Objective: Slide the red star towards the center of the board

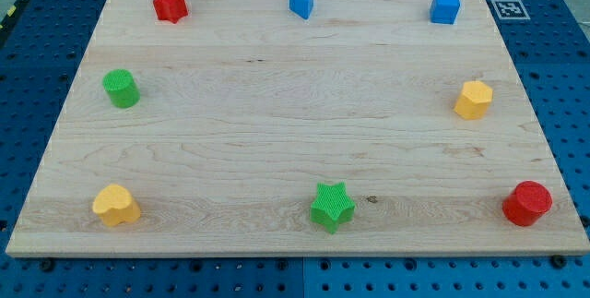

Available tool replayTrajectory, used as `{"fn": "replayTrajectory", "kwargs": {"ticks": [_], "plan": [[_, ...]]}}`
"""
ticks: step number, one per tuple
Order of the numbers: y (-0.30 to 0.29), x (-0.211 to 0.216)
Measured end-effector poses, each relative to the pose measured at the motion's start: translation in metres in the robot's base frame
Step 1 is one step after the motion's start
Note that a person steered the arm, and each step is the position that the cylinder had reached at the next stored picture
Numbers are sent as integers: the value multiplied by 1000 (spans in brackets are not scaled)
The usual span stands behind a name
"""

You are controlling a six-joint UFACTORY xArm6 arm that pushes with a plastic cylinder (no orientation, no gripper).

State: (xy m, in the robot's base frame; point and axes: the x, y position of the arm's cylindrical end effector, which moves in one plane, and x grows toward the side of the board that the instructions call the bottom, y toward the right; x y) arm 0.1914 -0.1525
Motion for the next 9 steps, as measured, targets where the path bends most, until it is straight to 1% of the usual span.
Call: {"fn": "replayTrajectory", "kwargs": {"ticks": [2, 3, 4, 6, 7, 9], "plan": [[-91, 2], [-78, 22], [-47, 52], [-6, 92], [-27, 92], [6, 126]]}}
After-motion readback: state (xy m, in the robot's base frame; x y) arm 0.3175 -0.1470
